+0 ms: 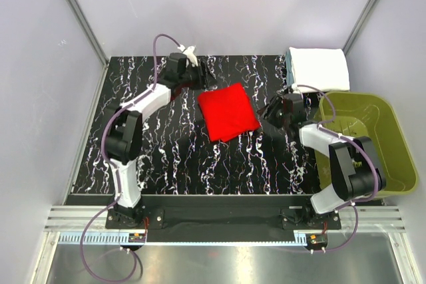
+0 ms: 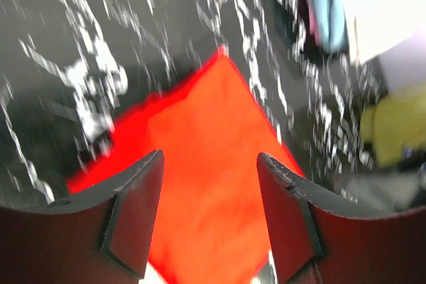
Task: Fold and stack the t-shirts
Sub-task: Neatly place the folded tshirt to the corner
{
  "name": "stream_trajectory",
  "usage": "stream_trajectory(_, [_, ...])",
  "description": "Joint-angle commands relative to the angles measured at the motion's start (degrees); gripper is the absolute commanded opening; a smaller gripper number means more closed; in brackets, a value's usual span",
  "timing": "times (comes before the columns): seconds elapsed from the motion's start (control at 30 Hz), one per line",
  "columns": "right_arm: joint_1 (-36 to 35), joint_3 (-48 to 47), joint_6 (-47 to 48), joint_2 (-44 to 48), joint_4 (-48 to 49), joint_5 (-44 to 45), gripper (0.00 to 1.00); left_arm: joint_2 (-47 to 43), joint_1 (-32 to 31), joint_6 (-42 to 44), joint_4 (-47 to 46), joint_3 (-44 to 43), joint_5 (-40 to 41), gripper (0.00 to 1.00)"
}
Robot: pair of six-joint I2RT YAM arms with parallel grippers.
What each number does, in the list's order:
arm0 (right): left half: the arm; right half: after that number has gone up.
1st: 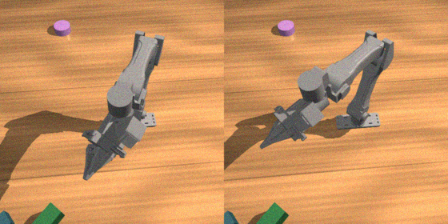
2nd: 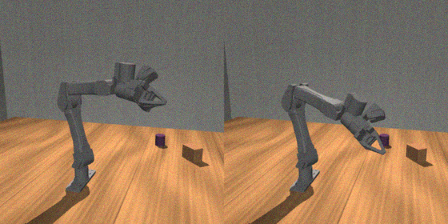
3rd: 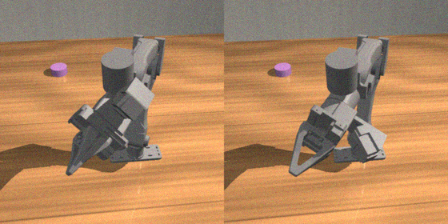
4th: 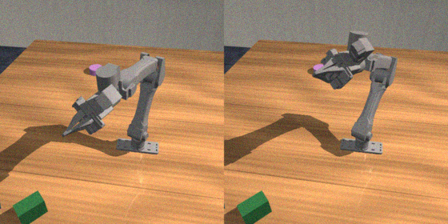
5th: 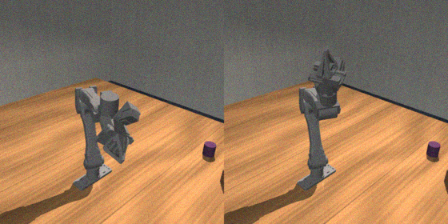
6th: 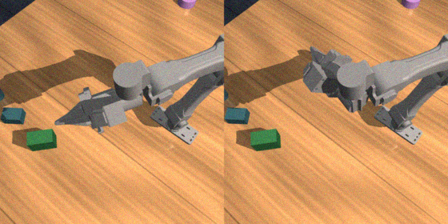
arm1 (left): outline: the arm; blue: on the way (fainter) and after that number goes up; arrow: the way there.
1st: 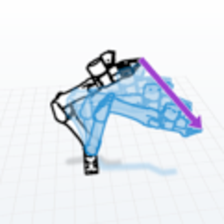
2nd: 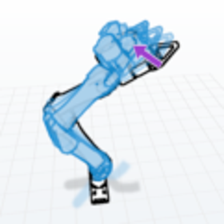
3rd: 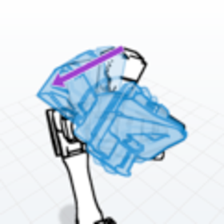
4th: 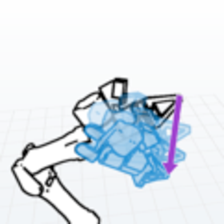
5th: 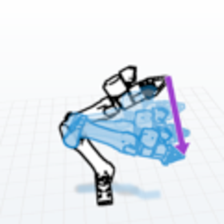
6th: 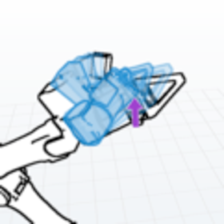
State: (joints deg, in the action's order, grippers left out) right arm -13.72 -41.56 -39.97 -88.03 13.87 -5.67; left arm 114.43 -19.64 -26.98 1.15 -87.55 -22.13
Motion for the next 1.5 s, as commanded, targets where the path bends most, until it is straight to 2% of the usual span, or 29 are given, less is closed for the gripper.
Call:
stream_trajectory(0.0, [0.2, -5.5, 4.5, 1.3, -10.8, -4.0, 0.59, -4.1, -2.5, 3.9, 1.4, 9.1, 4.5, 0.63])
stream_trajectory(0.2, [0.2, -9.1, 7.4, 5.1, -20.1, -7.7, 0.63, -3.5, -2.9, -2.2, -1.0, 17.0, 3.1, 0.61])
stream_trajectory(0.4, [0.2, -11.9, 12.3, 5.9, -25.7, -10.7, 0.59, -6.1, -6.4, -11.1, -3.3, 27.8, 7.2, 0.60])
stream_trajectory(0.53, [0.1, -12.4, 14.9, 4.6, -26.6, -15.6, 0.58, -14.0, -9.2, -21.3, 2.5, 35.1, 13.2, 0.60])
stream_trajectory(0.57, [0.1, -12.4, 15.6, 4.4, -26.3, -16.7, 0.61, -16.3, -10.7, -23.2, -0.9, 40.1, 11.9, 0.60])
stream_trajectory(0.63, [0.2, -12.6, 17.3, 3.2, -26.4, -17.6, 0.64, -22.7, -12.3, -27.0, -4.6, 43.2, 10.8, 0.61])
stream_trajectory(0.73, [0.4, -13.7, 19.4, 1.1, -27.2, -17.6, 0.71, -27.1, -14.2, -26.4, -2.2, 42.0, 7.8, 0.64])
stream_trajectory(0.8, [0.5, -15.1, 19.7, -1.2, -27.2, -17.9, 0.77, -27.6, -14.3, -24.2, 4.4, 37.1, 6.1, 0.64])
stream_trajectory(0.87, [1.0, -16.7, 20.8, -2.7, -28.4, -18.5, 0.77, -27.7, -14.2, -19.8, 10.9, 32.3, 8.3, 0.65])
stream_trajectory(0.9, [1.1, -18.9, 21.9, -4.0, -29.7, -17.9, 0.76, -27.9, -14.3, -18.9, 11.4, 31.7, 8.5, 0.65])
stream_trajectory(1.0, [1.8, -23.1, 21.9, -6.7, -34.0, -16.3, 0.62, -27.2, -13.8, -15.7, 10.2, 30.6, 10.9, 0.66])
stream_trajectory(1.07, [2.0, -25.1, 20.5, -8.7, -36.7, -16.0, 0.64, -23.9, -12.4, -13.6, 11.6, 28.9, 11.1, 0.66])
stream_trajectory(1.1, [2.1, -25.2, 19.9, -9.7, -36.7, -15.9, 0.68, -22.4, -11.7, -13.3, 11.6, 28.7, 10.0, 0.66])
stream_trajectory(1.13, [2.2, -24.9, 19.1, -9.9, -36.0, -15.9, 0.88, -20.1, -10.5, -13.0, 10.3, 28.7, 8.6, 0.66])
stream_trajectory(1.17, [2.4, -23.8, 18.6, -10.1, -33.7, -16.3, 0.91, -19.3, -10.2, -13.0, 9.1, 29.5, 6.3, 0.66])
stream_trajectory(1.27, [2.4, -25.0, 18.3, -13.1, -31.3, -21.1, 0.88, -18.6, -11.2, -13.1, 1.3, 32.7, 1.7, 0.64])
stream_trajectory(1.47, [2.5, -25.0, 16.7, -17.3, -28.4, -19.4, 0.78, -20.1, -16.1, -13.5, -9.2, 36.9, -3.2, 0.62])
